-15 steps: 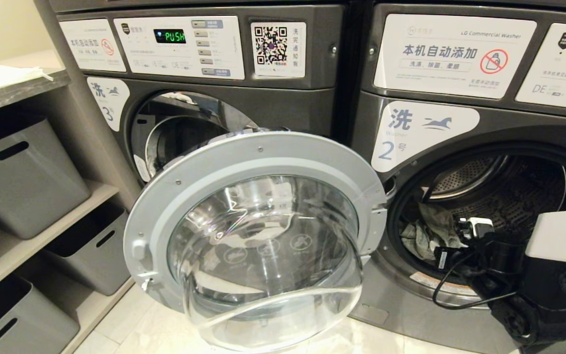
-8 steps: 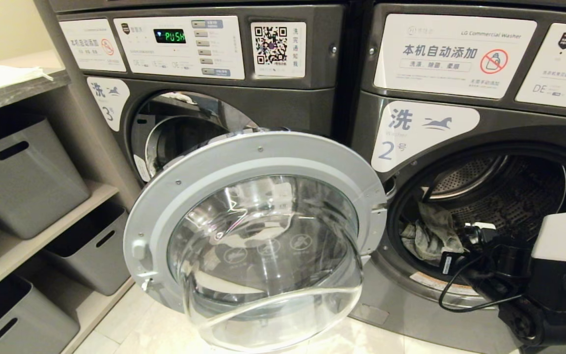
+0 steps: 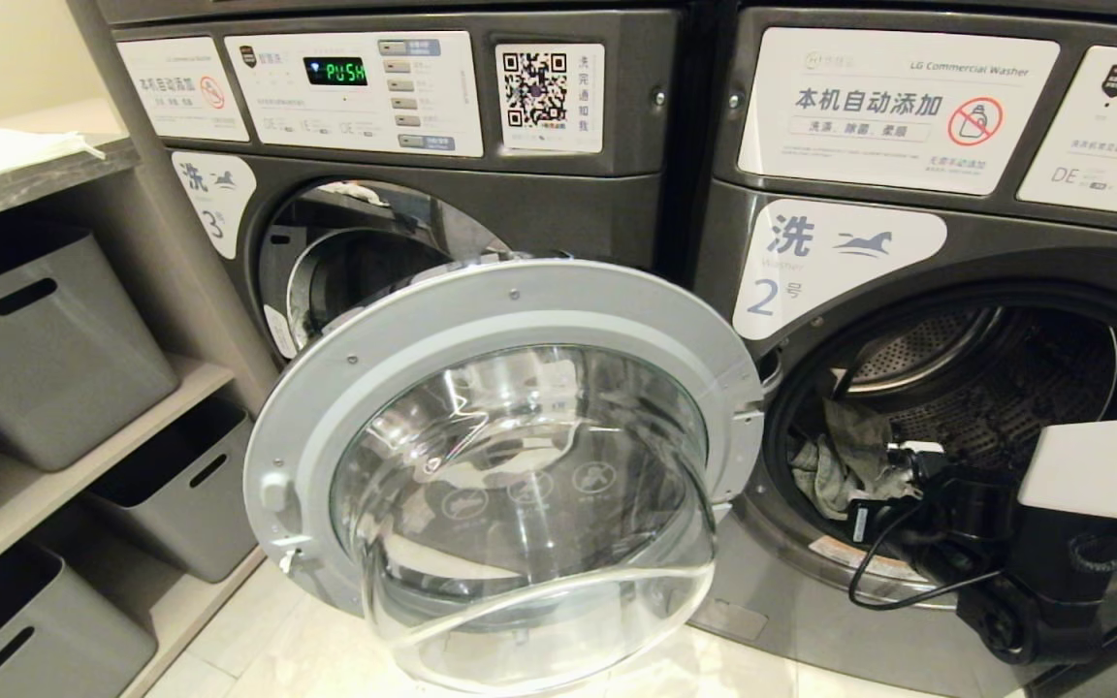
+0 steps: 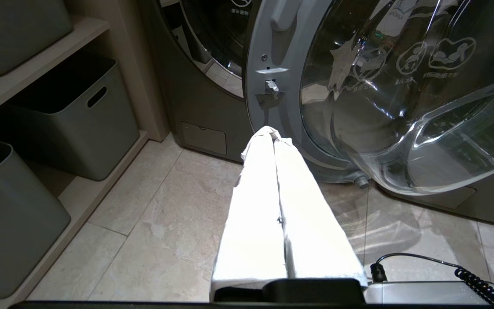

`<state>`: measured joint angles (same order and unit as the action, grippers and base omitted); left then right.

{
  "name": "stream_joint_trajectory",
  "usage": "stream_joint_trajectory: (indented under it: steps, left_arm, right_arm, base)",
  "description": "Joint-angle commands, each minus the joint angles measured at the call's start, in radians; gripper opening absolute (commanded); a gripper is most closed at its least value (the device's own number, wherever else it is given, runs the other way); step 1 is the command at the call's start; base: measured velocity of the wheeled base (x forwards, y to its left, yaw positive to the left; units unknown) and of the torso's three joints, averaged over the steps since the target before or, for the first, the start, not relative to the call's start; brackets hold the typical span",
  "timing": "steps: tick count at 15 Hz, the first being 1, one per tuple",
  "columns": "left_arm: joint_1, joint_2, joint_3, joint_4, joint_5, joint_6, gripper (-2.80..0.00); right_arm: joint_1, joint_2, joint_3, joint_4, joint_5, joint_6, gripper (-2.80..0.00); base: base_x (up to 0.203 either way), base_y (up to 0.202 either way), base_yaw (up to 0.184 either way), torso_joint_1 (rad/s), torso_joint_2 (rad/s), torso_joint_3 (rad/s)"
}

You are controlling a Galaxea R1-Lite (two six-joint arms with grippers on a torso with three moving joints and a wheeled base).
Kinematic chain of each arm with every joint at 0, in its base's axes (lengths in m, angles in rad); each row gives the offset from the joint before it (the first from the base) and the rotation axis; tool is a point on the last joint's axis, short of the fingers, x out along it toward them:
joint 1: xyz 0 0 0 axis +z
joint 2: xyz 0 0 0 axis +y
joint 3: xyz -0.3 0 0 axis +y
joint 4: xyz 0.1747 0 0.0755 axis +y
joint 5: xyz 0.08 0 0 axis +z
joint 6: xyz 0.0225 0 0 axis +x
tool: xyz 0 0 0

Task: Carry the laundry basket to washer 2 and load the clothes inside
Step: Place the clothes into the washing machine

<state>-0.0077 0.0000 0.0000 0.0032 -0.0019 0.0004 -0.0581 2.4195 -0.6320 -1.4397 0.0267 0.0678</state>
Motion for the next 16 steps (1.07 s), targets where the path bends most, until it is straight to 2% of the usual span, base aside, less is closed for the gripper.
stream_joint_trajectory:
  steps: [1, 12, 16]
  left_arm:
    - [0.0, 0.002, 0.0, 0.0, 0.0, -0.002, -2.8]
    - [0.0, 0.002, 0.0, -0.002, -0.001, 0.004, -2.8]
    - [0.0, 0.002, 0.0, -0.002, -0.001, 0.004, -2.8]
  right_arm:
    - [-0.003, 0.011, -0.04, 0.018, 0.01, -0.001, -2.8]
    - [-0.008, -0.044, -0.015, 0.019, 0.004, -0.005, -2.8]
    - [-0.008, -0.113, 0.08, 0.024, 0.006, -0.008, -2.8]
  base:
    - [0.0, 0.0, 0.0, 0.0, 0.0, 0.0]
    - [0.0, 0.0, 0.0, 0.0, 0.0, -0.007]
    - [0.0, 0.0, 0.0, 0.003, 0.0, -0.162]
